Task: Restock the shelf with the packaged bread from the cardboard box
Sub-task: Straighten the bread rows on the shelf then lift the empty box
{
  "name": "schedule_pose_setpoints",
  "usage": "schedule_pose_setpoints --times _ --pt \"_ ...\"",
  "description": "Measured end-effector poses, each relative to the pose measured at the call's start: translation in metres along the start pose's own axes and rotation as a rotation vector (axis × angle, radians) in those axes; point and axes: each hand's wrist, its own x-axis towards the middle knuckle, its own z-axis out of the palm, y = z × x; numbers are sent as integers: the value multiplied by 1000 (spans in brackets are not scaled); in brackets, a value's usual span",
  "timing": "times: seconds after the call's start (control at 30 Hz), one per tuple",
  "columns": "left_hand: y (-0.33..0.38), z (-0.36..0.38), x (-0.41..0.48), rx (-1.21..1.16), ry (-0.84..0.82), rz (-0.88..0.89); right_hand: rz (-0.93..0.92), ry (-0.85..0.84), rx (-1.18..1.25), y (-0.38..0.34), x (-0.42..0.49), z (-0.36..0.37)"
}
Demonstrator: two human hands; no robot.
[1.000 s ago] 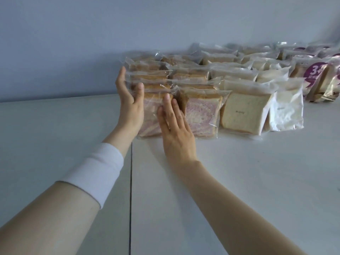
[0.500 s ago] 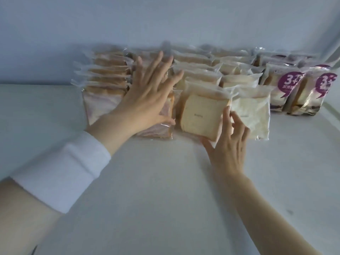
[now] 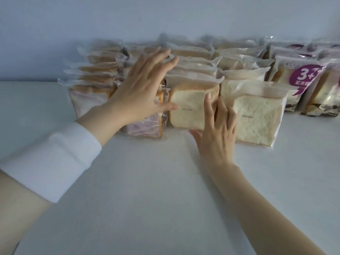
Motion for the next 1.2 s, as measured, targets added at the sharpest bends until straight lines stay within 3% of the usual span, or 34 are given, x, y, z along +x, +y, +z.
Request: schedule_pose_setpoints --times 0.23,0.4,0.53,0.63,0.73,0.83,0.97,1.07,1.2 --pt "21 3 71 71 -303 68 122 -14 211 -14 3 15" --pt "24 9 73 65 -196 76 173 108 228 -22 15 27" --pt "23 13 67 42 -166 95 173 6 217 -18 14 23" --pt "22 11 65 49 -199 98 76 -97 262 -18 4 -6" --pt "30 3 63 -14 -187 102 -46 48 284 7 -15 -44" --pt "60 2 71 -99 -85 166 115 159 244 60 -24 -68" --pt "107 21 90 46 -114 219 460 -119 333 104 -12 -64" --pt "117 38 99 64 -160 153 494 -199 483 118 -7 -50" --pt "121 37 106 -110 -163 64 442 -111 579 125 -5 -38"
